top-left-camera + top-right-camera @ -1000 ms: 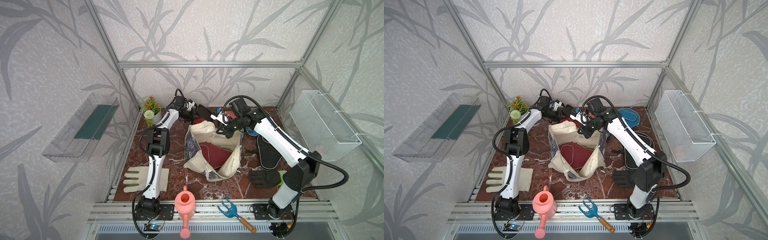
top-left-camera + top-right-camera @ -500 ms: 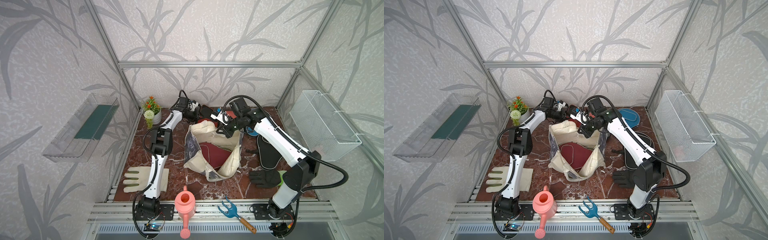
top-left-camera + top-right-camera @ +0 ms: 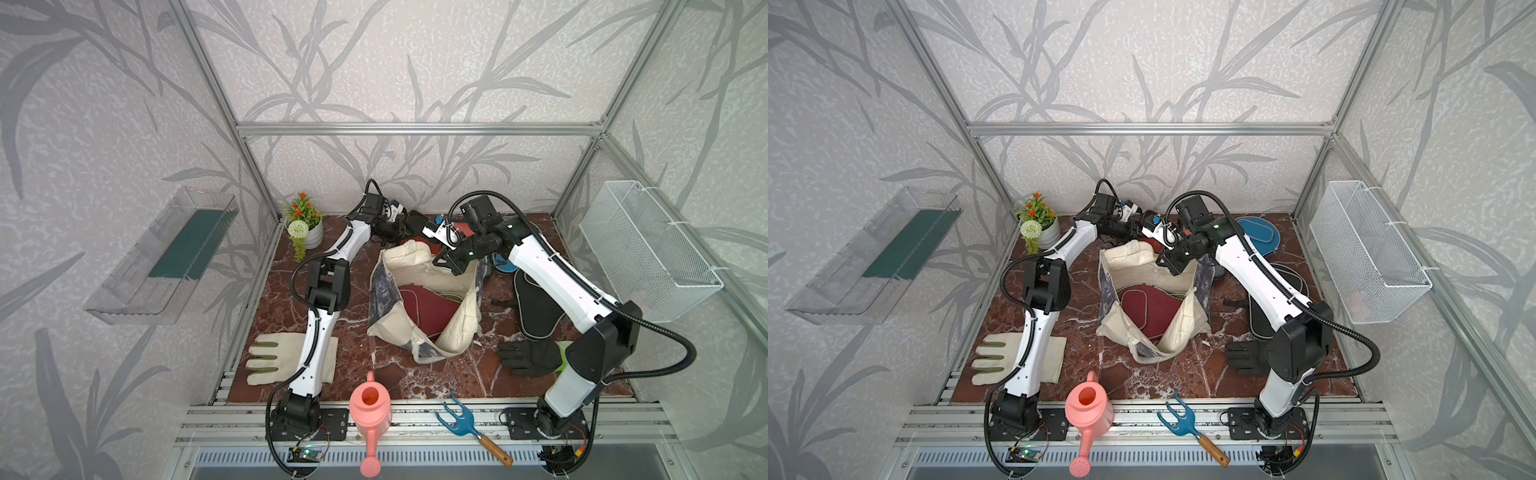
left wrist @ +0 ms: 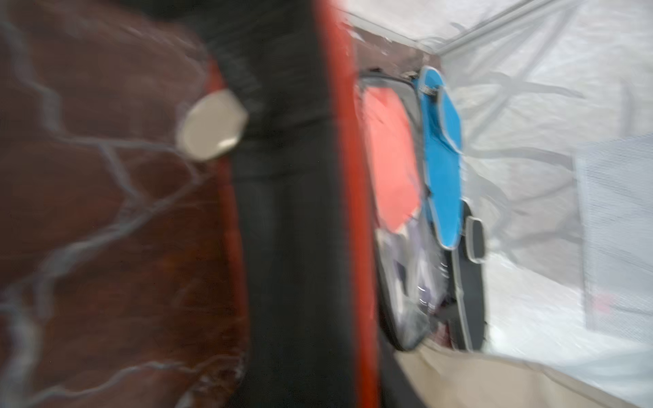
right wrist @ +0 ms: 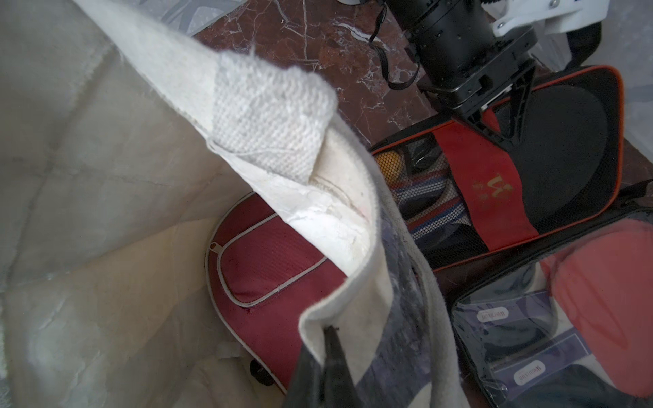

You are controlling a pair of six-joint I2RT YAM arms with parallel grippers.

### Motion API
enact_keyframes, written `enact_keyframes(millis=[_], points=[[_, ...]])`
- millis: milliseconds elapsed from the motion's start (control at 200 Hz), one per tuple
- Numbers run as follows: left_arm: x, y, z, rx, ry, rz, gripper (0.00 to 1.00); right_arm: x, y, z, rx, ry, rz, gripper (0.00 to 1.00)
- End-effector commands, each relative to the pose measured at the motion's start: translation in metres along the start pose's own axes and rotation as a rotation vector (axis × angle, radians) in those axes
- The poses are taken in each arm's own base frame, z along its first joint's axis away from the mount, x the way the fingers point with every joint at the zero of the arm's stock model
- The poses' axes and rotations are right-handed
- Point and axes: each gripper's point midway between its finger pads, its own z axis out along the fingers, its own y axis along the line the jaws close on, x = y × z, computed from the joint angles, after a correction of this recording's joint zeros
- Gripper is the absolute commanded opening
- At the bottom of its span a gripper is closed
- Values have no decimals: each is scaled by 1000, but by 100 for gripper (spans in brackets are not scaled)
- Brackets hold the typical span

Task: Remove the ping pong set from the canvas bag
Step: Place the ping pong set at the center of the board.

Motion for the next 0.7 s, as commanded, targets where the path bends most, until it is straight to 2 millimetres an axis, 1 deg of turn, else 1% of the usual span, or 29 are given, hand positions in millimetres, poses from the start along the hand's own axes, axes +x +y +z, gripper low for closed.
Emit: enact_keyframes(millis=[0, 15, 35, 65, 115, 125, 130, 135, 145, 250, 290, 340, 445, 490, 515, 605, 660, 680, 695], points=[[-4, 3, -13, -122, -7, 86, 67, 9, -3, 0, 3, 21, 31, 0], [-4, 2, -17, -136, -6, 91, 69, 9, -3, 0, 3, 21, 30, 0], [-5, 2, -21, -153, -7, 96, 76, 9, -3, -1, 5, 19, 31, 0], [-6, 2, -28, -174, -9, 104, 81, 8, -3, -2, 7, 17, 31, 0], [-9, 0, -40, -199, -13, 110, 84, 7, -3, -2, 7, 15, 29, 0], [-9, 0, -43, -203, -13, 111, 88, 8, -4, -2, 7, 15, 30, 0], [-9, 1, -44, -207, -13, 110, 93, 7, -3, -3, 7, 15, 29, 0], [-10, -1, -45, -208, -14, 111, 96, 7, -3, -3, 7, 14, 29, 0], [-10, -1, -48, -211, -16, 113, 98, 7, -3, -2, 7, 14, 29, 0], [-20, -6, -80, -271, -40, 135, 99, 5, -4, -4, 10, 10, 27, 0], [-25, -12, -94, -296, -59, 157, 99, 5, -4, -5, 12, 11, 28, 0], [-34, -27, -112, -309, -94, 206, 99, 5, -4, -6, 17, 12, 27, 0], [-53, -72, -153, -297, -186, 307, 99, 3, -6, -8, 28, 10, 25, 0], [-58, -90, -169, -293, -215, 340, 99, 1, -7, -10, 33, 6, 23, 0], [-61, -103, -181, -290, -235, 366, 99, 1, -7, -11, 37, 4, 23, 0], [-60, -140, -214, -284, -279, 436, 99, -5, -12, -14, 59, -13, 33, 0], [-51, -167, -232, -256, -287, 500, 99, -9, -13, -17, 67, -26, 37, 0], [-46, -178, -237, -233, -285, 531, 99, -11, -15, -18, 74, -31, 39, 0], [-42, -183, -238, -222, -280, 545, 99, -12, -15, -19, 79, -34, 40, 0]])
